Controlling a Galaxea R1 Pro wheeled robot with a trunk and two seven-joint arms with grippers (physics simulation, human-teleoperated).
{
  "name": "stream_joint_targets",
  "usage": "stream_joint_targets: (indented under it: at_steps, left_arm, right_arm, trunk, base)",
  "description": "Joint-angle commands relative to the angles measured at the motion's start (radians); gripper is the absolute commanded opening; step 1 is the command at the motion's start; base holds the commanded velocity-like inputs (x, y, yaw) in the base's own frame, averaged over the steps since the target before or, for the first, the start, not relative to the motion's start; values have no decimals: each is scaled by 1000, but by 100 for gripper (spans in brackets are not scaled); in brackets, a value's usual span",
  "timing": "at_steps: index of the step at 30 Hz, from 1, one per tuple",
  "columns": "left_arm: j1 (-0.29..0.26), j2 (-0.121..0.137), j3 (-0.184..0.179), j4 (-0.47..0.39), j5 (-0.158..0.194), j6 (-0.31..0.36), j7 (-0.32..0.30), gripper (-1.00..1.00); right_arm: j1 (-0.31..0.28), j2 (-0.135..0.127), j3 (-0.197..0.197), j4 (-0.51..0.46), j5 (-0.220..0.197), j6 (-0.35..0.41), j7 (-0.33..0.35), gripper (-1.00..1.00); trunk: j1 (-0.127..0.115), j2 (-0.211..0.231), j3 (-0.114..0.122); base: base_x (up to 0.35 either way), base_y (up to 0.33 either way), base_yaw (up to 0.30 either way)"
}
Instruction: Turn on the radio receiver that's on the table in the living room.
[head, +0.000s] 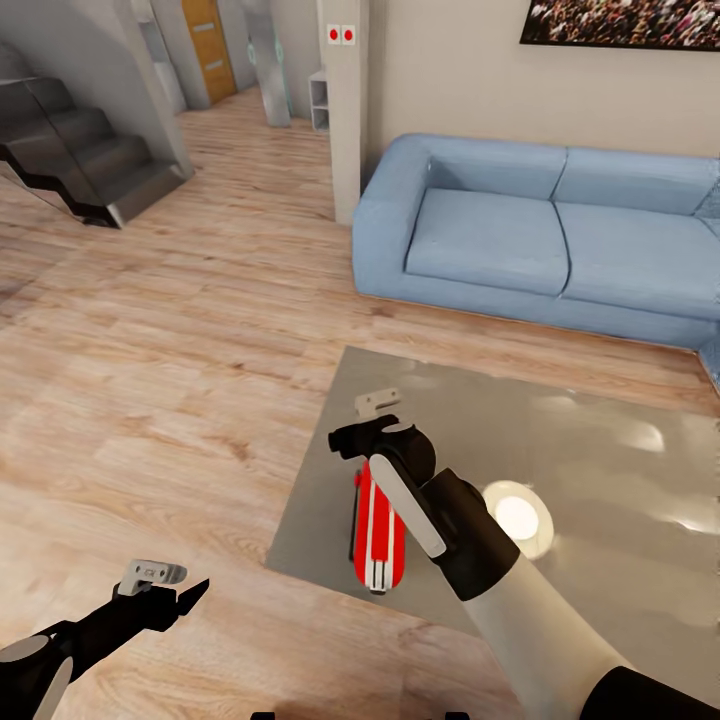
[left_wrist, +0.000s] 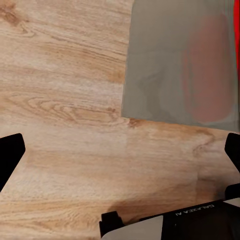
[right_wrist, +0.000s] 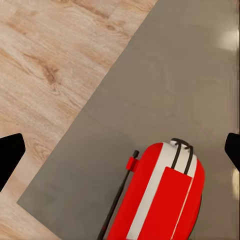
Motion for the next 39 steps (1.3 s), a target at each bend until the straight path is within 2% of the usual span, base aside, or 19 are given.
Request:
stream_joint_targets:
  at_steps: [1,19,29,39]
  left_arm:
    - [0,0,0,0,0,0,0,100]
    - [0,0,0,0,0,0,0,100]
    - [0,1,0,0,0,0,-1,100]
    - [0,1,0,0,0,0,-1,100]
  right_arm:
    - [0,0,0,0,0,0,-4,100]
    - [0,-2,0,0,-1,0,-8,100]
    - [0,0,0,0,-2,0,-16,100]
    - [0,0,0,0,1,0,-18,100]
  trunk:
    - [0,0,0]
    - [0,0,0]
    - [0,0,0]
    - [0,0,0]
  base:
    - [0,0,-105]
    - [0,0,-12]
    - [0,0,-212]
    - [0,0,-34]
